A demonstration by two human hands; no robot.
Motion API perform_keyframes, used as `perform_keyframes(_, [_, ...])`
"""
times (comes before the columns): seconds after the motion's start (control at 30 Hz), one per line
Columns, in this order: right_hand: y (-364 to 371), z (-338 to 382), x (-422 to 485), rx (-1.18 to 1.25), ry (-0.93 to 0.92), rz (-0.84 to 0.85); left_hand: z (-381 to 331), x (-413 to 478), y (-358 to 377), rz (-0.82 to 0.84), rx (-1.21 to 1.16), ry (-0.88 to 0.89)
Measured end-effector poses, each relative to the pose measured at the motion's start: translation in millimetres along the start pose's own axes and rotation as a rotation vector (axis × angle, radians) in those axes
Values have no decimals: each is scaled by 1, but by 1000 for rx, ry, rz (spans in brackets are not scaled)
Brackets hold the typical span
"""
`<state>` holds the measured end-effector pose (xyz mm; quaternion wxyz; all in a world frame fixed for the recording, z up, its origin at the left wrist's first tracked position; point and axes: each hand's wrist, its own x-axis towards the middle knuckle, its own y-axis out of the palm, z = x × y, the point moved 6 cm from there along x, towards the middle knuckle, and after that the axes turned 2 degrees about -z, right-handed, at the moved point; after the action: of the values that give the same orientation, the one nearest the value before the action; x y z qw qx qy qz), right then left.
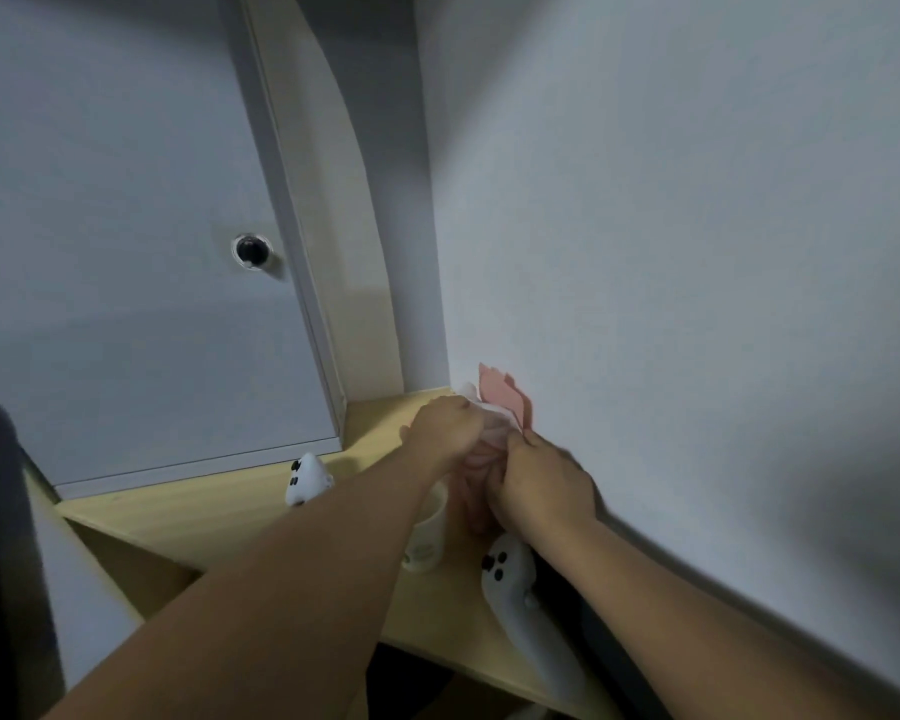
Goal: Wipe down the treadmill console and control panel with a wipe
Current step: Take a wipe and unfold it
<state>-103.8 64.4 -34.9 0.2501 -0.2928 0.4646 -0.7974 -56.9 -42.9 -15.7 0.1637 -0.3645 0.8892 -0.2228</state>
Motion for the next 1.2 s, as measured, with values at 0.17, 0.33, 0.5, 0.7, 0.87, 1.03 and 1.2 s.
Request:
perform_keyframes(0.17, [-23, 11, -8, -24, 15, -71, -9, -5, -16, -242, 338, 177])
perform_keyframes(0.33, [-52, 19, -8, 103, -64, -262, -21, -9, -40, -453, 273, 244])
perform_keyframes(0.5, [-97, 23, -4, 349, -72, -462, -60, -24, -67, -568, 97, 332])
perform_keyframes(0.7, [-158, 42, -12, 407, -123, -559, -109, -62, -100, -513, 35, 395])
perform_keyframes(0.87, [-207, 50, -34, 440, -107, -554, -123, -111, -121, -457, 87, 406])
perform_keyframes(1.03, [-266, 67, -74, 611, -101, -647, -139, -173, -127, -321, 292, 506])
perform_keyframes(1.2, [-289, 80, -97, 857, -63, -635, -143, -230, -162, -285, 7, 499])
